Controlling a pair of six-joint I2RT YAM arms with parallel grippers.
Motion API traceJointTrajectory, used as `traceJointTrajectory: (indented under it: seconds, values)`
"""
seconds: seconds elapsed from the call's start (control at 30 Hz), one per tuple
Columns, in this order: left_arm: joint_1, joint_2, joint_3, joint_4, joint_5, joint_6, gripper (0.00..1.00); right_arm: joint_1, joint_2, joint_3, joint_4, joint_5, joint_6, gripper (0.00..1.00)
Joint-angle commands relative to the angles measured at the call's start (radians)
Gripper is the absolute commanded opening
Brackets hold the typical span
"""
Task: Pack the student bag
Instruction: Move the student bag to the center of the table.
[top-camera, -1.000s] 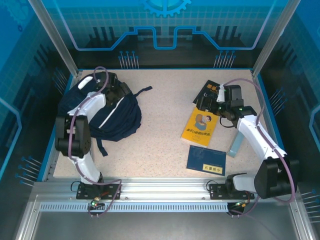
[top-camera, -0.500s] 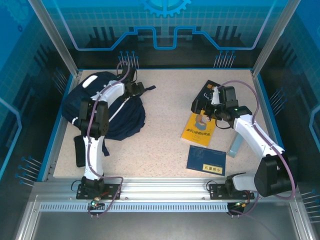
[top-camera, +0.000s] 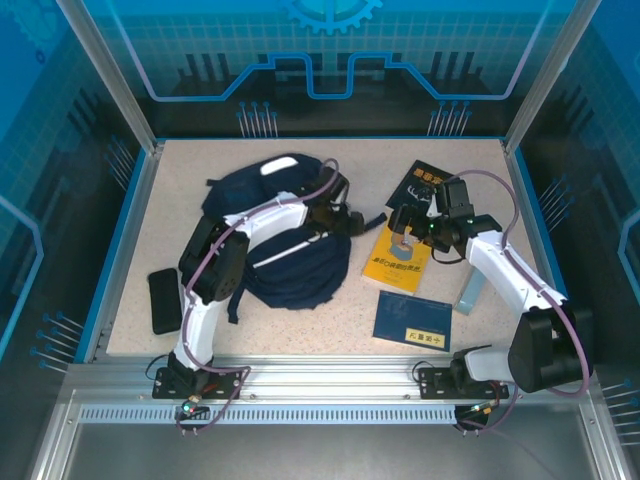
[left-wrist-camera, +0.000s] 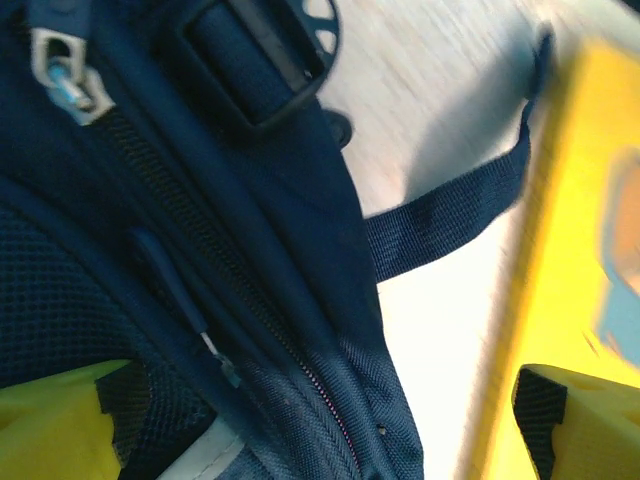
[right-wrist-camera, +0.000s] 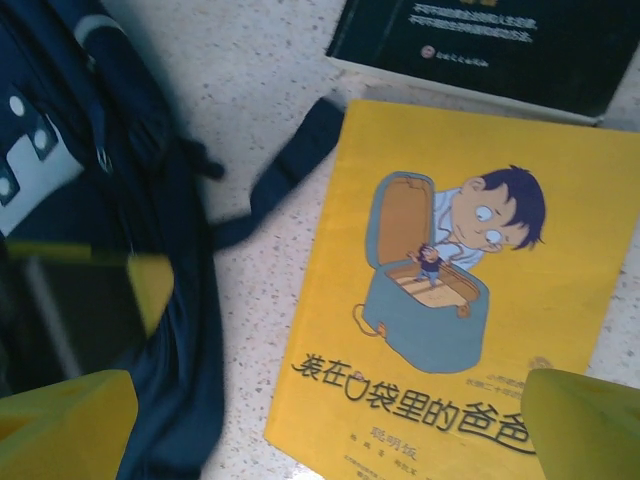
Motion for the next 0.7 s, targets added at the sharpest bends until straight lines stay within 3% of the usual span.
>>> traceJointTrajectory:
  seconds: [0.0, 0.17, 0.37, 0.53, 0.67]
  values:
    - [0.024, -0.14, -0.073, -0.058, 0.075, -0.022, 0.97, 0.014, 0.003, -0.022, -0.034, 0.009, 0.022, 1.0]
    - [0.08, -0.339, -0.193, -0.06, 0.019, -0.15, 0.96, 0.026, 0.038, -0.014, -0.001, -0.081, -0.006, 0.95]
    - [0.148, -0.554, -0.491, -0.022, -0.035, -0.319, 0.85, 0.124, 0.148, 0.069, -0.012, -0.126, -0.036, 0.86]
    - [0.158, -0.633, -0.657, -0.019, -0.071, -0.397, 0.71, 0.204, 0.272, 0.138, -0.002, -0.159, -0.005, 0.76]
    - [0.186, -0.627, -0.726, -0.017, -0.084, -0.422, 0.68, 0.274, 0.358, 0.176, 0.01, -0.165, 0.029, 0.71]
